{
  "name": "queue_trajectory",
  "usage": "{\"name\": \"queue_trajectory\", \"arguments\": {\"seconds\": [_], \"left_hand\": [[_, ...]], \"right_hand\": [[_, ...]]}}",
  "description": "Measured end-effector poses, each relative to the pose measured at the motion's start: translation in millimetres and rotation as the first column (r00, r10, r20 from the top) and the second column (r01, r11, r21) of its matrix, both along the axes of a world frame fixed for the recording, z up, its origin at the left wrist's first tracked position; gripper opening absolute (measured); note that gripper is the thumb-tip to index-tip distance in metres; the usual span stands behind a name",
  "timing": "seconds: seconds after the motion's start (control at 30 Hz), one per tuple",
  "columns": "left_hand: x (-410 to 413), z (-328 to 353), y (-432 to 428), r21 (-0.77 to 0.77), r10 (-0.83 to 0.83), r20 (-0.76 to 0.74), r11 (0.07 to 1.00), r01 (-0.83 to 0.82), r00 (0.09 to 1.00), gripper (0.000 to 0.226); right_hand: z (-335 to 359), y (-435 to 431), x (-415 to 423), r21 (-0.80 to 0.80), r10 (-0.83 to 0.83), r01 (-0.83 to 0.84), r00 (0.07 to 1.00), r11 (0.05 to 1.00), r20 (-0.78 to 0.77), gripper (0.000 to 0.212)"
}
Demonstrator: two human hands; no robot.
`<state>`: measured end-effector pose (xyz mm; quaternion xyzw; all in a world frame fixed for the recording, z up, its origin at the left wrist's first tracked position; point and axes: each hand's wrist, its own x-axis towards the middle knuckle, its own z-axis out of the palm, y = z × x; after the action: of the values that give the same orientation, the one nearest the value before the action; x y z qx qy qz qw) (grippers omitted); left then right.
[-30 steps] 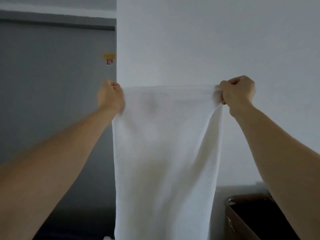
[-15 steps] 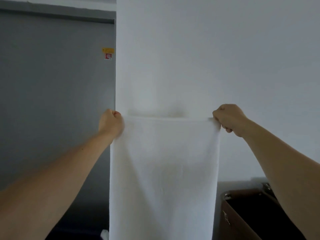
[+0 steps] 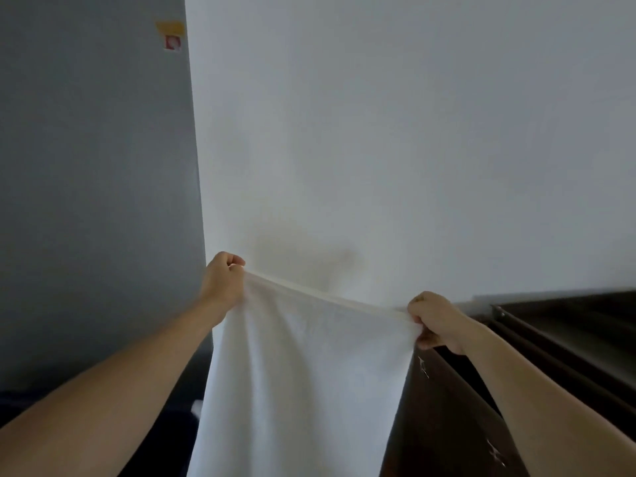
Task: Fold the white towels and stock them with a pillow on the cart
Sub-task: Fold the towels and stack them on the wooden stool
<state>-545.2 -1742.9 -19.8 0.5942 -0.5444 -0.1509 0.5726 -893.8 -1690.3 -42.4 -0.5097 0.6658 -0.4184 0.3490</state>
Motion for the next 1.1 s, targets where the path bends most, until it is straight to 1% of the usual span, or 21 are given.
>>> {"name": "queue_trajectory", "arguments": {"seconds": [0.07,0.13,0.23,0.33,0.43,0.47,0.53,0.6,0.67,0.73,0.83,0.9,0.97,1.03,1.1], "left_hand": [[-1,-13,-1,0.039,-0.012,0.020,0.999,0.011,1.000,0.023],[2,-26,0,0.083,-0.028,0.033,0.996,0.025,0.999,0.028],[6,-43,5,0.127,-0.033,0.047,0.992,0.027,0.998,0.037],[10,-50,8,0.136,0.008,0.027,0.991,-0.012,1.000,0.035],[13,-49,12,0.129,0.027,0.008,0.991,-0.028,1.000,0.033],[13,-48,12,0.125,0.026,0.004,0.992,-0.026,1.000,0.033],[13,-44,14,0.113,0.026,0.001,0.993,-0.026,1.000,0.034],[13,-40,14,0.094,0.031,-0.006,0.995,-0.030,1.000,0.034],[13,-38,14,0.083,0.029,0.008,0.996,-0.030,1.000,0.033],[11,-39,14,0.077,0.022,0.020,0.997,-0.023,1.000,0.032],[5,-40,13,0.064,0.015,0.021,0.998,-0.016,1.000,0.033],[0,-39,13,0.062,0.010,0.011,0.998,-0.011,1.000,0.033],[-2,-36,12,0.052,0.000,-0.006,0.999,0.000,1.000,0.033],[-4,-33,11,0.034,-0.004,-0.009,0.999,0.004,1.000,0.033],[-3,-30,11,0.019,-0.010,-0.007,1.000,0.010,1.000,0.033]], "right_hand": [[-15,0,-4,-0.051,-0.015,0.012,0.997,0.999,-0.072,0.009],[-29,-2,-6,-0.061,0.007,-0.013,0.995,0.998,-0.098,0.011],[-46,2,-4,-0.088,0.052,-0.059,0.995,0.994,-0.087,0.017],[-61,9,2,-0.180,0.097,-0.112,0.991,0.977,-0.091,0.026],[-73,12,11,-0.221,0.160,-0.179,0.982,0.959,-0.098,0.039],[-76,13,14,-0.229,0.178,-0.204,0.975,0.952,-0.131,0.040],[-81,13,17,-0.250,0.179,-0.225,0.965,0.942,-0.192,0.034],[-85,13,16,-0.270,0.170,-0.226,0.962,0.936,-0.216,0.030],[-86,13,12,-0.269,0.163,-0.226,0.958,0.936,-0.236,0.030],[-86,15,9,-0.238,0.157,-0.233,0.941,0.943,-0.298,0.025],[-87,21,10,-0.120,0.218,-0.300,0.867,0.946,-0.448,0.020],[-90,25,9,-0.058,0.257,-0.331,0.821,0.942,-0.510,0.031],[-95,28,7,0.009,0.331,-0.383,0.787,0.924,-0.520,0.040],[-101,34,7,0.090,0.420,-0.450,0.720,0.889,-0.551,0.034],[-104,38,4,0.140,0.451,-0.472,0.652,0.870,-0.609,0.023]]}}
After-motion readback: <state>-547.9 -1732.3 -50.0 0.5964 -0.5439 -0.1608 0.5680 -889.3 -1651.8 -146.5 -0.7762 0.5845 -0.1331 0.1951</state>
